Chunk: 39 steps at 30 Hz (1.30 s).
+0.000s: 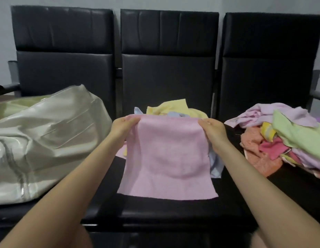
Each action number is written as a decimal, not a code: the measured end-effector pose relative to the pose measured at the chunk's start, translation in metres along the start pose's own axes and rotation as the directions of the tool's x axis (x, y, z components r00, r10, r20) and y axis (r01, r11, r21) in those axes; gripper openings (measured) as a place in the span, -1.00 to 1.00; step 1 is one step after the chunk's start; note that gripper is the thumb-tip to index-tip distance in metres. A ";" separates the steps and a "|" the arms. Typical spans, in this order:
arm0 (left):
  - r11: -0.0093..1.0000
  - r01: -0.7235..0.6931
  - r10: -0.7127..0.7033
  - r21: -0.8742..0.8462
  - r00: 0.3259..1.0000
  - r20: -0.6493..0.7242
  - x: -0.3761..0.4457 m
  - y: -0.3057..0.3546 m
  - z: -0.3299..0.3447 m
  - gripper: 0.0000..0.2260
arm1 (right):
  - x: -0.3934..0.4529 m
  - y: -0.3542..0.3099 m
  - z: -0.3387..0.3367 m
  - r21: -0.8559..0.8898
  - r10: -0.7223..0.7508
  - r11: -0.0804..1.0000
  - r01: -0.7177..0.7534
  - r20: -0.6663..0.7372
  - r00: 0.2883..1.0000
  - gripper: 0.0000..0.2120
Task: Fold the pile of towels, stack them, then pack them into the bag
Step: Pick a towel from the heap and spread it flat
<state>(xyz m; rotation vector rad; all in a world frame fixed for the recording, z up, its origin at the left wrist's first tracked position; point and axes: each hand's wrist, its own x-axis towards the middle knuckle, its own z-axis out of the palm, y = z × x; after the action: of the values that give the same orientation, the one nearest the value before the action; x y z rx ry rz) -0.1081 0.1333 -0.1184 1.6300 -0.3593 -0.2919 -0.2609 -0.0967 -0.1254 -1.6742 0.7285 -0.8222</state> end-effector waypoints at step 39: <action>0.405 -0.667 0.071 0.625 0.704 0.706 -0.092 -0.075 0.003 -0.87 | -0.112 0.055 0.008 -0.385 -0.114 0.543 0.746 0.847 0.519 -0.91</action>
<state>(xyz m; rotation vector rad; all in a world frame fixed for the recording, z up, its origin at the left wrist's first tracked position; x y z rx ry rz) -0.1895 0.1730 -0.1958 2.3394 -1.6096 -0.2448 -0.3214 -0.0148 -0.1977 -2.7888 -0.1109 -0.0380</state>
